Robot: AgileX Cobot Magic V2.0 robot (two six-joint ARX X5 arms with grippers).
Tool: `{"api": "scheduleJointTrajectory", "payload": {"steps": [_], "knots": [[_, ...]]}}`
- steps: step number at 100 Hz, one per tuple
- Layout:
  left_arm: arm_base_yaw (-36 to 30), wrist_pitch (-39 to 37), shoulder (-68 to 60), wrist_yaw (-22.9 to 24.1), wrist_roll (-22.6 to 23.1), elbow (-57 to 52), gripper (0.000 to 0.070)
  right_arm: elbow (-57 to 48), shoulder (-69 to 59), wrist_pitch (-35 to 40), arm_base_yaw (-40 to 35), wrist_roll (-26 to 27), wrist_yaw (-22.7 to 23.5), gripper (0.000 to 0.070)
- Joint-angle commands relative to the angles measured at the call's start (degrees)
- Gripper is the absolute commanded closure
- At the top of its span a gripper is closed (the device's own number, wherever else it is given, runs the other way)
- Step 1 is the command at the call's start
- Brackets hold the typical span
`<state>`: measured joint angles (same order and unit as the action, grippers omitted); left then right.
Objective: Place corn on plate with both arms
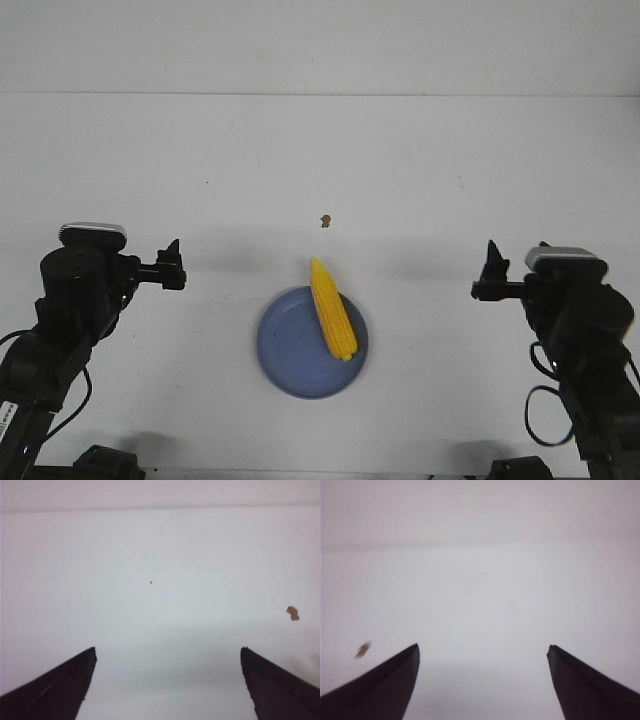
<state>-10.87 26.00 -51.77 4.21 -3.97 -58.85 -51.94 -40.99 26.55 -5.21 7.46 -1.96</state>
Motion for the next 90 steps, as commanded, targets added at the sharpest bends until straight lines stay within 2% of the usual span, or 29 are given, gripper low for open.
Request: {"api": "scheduleJointTrajectory", "payload": {"steps": [1, 20, 40, 58, 81, 86, 90], "knots": [[0.0, -0.5, 0.4, 0.0, -0.2, -0.4, 0.0115, 2.0, 3.4, 0.1, 0.9, -2.1, 0.0, 0.0160], [0.0, -2.7, 4.5, 0.1, -1.7, 3.0, 0.0115, 11.3, 17.5, 0.1, 1.6, -5.4, 0.0, 0.0160], [0.0, -9.6, 12.9, 0.1, -3.2, 14.8, 0.0116, 19.1, 29.7, 2.8, 1.6, -5.6, 0.0, 0.0161], [0.0, -10.0, 20.0, 0.1, -4.1, 23.4, 0.0117, 20.2, 33.6, 1.8, 1.6, -5.7, -0.1, 0.0166], [0.0, -10.8, 24.6, 0.1, -5.3, 25.0, 0.0123, 20.2, 33.4, 1.7, 1.6, -5.7, 0.0, 0.0181], [0.0, -10.8, 25.0, 0.1, -5.3, 25.0, 0.0158, 20.2, 33.4, 1.6, 1.6, -5.8, -0.1, 0.0223], [0.0, -10.7, 25.3, 0.1, -5.3, 25.0, 0.0240, 20.2, 33.4, 1.4, 1.6, -5.8, -0.1, 0.0305]]}}
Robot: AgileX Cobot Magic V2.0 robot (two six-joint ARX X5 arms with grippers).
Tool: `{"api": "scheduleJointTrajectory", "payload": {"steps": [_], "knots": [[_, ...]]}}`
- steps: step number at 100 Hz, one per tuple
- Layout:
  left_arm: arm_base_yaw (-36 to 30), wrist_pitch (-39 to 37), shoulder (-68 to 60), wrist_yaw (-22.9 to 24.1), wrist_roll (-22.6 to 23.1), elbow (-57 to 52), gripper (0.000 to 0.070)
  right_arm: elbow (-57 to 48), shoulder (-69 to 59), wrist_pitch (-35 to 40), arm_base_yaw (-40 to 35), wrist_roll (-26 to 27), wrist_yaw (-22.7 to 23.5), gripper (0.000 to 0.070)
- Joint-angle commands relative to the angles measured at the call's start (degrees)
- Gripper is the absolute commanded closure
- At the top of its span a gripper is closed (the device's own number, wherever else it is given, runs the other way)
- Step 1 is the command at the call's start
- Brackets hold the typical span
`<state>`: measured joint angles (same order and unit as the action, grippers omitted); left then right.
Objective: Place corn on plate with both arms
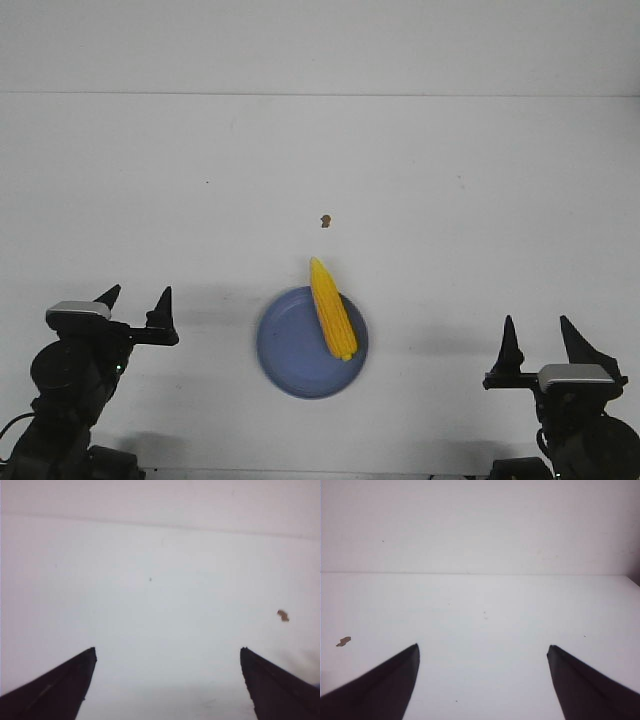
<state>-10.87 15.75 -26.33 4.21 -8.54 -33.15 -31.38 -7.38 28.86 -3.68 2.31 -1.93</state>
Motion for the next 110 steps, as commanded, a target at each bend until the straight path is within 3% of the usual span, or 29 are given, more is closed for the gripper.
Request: {"api": "scheduleJointTrajectory", "payload": {"steps": [1, 11, 15, 35, 110], "knots": [[0.0, -0.4, -0.1, 0.1, -0.7, -0.7, 0.0265, -0.4, -0.2, -0.9, 0.0, -0.6, -0.1, 0.0330], [0.0, -0.5, 0.2, 0.1, -0.8, -0.7, 0.0574, -0.4, -0.2, -1.1, 0.0, -0.7, -0.2, 0.0615], [0.0, -0.5, 0.3, 0.1, -0.8, -0.7, 0.0697, -0.4, -0.2, -1.1, 0.0, -0.7, -0.6, 0.0693], [0.0, -0.5, 0.3, 0.1, -0.8, -0.7, 0.0690, -0.4, -0.2, -0.9, 0.0, -0.7, -3.0, 0.0699], [0.0, -0.9, 1.4, 0.1, -0.9, -0.7, 0.0688, -0.4, -0.2, -1.0, 0.0, -0.7, -3.0, 0.0699]]}}
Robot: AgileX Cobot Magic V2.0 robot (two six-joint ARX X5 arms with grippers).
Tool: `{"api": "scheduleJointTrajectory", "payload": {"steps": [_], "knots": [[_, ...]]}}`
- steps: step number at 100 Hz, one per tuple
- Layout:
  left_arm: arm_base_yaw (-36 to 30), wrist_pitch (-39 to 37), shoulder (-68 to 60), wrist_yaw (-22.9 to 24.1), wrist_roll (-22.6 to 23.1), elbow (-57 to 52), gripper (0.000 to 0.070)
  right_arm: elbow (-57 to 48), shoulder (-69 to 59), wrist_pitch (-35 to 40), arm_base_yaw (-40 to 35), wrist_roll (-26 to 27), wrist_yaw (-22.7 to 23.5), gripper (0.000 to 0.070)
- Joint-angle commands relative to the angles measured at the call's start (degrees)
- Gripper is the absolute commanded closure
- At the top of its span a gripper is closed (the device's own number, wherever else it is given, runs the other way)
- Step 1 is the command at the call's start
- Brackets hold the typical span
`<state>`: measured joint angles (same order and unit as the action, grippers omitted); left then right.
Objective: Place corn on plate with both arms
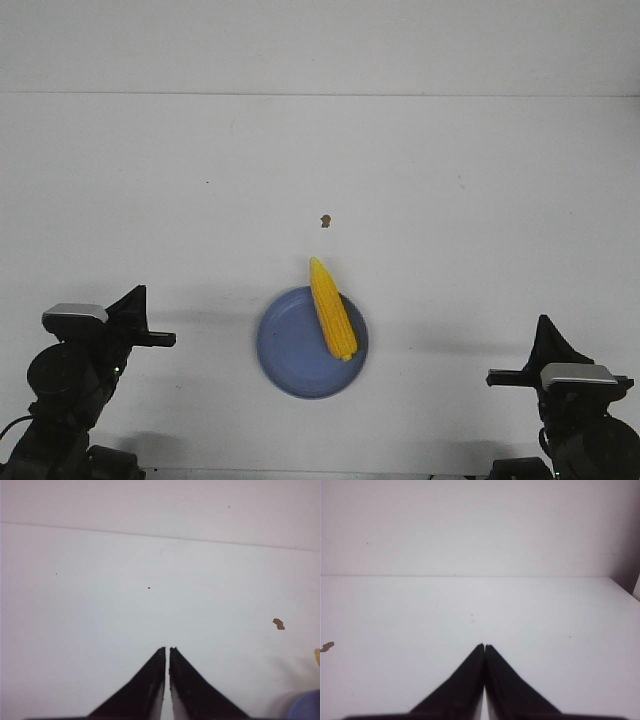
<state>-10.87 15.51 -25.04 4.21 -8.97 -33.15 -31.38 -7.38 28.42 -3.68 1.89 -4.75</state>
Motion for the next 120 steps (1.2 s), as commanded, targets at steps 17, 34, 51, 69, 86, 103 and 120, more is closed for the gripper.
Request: {"api": "scheduleJointTrajectory", "payload": {"steps": [17, 34, 51, 69, 86, 103, 120], "knots": [[0.0, -0.8, 0.9, 0.1, 0.9, -0.6, 0.0688, -0.4, -0.2, -0.5, 0.0, -0.2, -0.2, 0.0699], [0.0, -8.7, 4.5, 0.1, 2.5, 4.5, 0.0688, -0.4, -0.2, -0.5, 0.0, -0.2, -0.2, 0.0699], [0.0, -19.0, 11.0, 0.1, 2.5, 15.6, 0.0688, -0.4, -0.2, -0.5, 0.0, -0.2, -0.2, 0.0699], [0.5, -21.6, 18.8, 0.1, 2.4, 24.5, 0.0688, -0.4, -0.2, -0.5, 0.0, -0.2, -0.2, 0.0699], [1.4, -21.8, 25.1, 0.1, 2.3, 29.3, 0.0688, -0.4, -0.2, -0.5, 0.0, -0.2, -0.2, 0.0699], [2.6, -22.2, 24.9, 0.1, 2.3, 31.0, 0.0688, -0.4, -0.2, -0.5, 0.0, -0.2, -0.2, 0.0699], [4.3, -24.6, 24.9, 0.1, 2.3, 32.4, 0.0688, -0.4, -0.2, -0.5, 0.0, -0.2, -0.2, 0.0699]]}}
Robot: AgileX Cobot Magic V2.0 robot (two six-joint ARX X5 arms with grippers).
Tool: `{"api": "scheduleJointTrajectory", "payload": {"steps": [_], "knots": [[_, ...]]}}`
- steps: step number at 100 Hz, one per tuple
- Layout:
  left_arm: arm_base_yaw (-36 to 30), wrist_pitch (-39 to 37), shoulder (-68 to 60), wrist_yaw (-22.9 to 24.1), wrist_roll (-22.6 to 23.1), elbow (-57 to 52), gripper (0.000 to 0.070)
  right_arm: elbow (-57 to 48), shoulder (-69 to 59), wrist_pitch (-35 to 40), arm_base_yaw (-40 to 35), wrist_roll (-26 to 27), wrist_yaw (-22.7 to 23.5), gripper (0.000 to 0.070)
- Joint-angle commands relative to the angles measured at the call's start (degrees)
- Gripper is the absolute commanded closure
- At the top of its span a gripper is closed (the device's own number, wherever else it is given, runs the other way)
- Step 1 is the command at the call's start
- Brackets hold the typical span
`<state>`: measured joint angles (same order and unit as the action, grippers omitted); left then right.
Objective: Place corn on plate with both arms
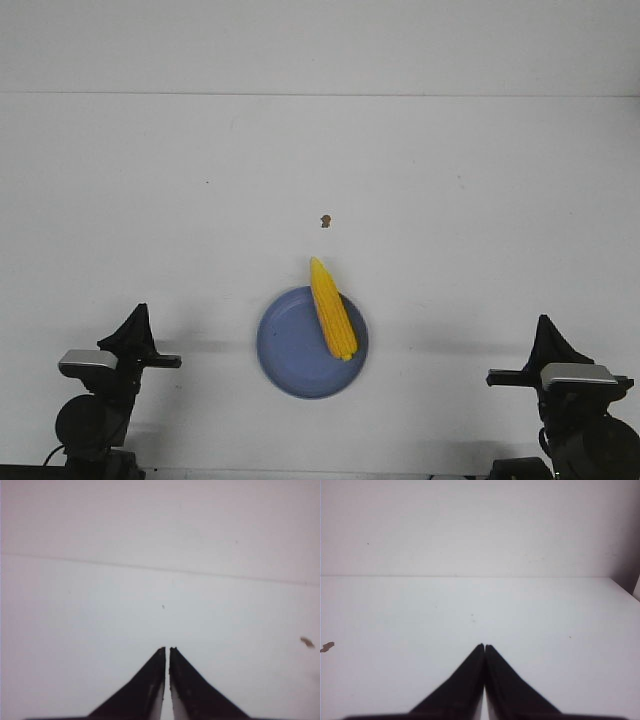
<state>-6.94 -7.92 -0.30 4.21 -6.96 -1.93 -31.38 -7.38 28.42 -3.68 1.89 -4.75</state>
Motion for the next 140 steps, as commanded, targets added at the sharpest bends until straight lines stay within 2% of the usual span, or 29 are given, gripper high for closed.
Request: {"api": "scheduleJointTrajectory", "payload": {"steps": [1, 113, 140], "knots": [[0.3, -1.2, 0.1, 0.1, 0.2, 1.2, 0.0688, -0.4, -0.2, -0.5, 0.0, -0.2, -0.2, 0.0699], [1.0, -1.2, 0.1, 0.1, 0.1, 1.1, 0.0688, -0.2, 0.4, -0.6, 0.0, -0.3, -0.2, 0.0699], [1.0, -1.2, 0.1, 0.1, 0.1, 1.1, 0.0688, 9.0, 7.4, -9.8, 0.0, -0.2, -0.2, 0.0699]]}}
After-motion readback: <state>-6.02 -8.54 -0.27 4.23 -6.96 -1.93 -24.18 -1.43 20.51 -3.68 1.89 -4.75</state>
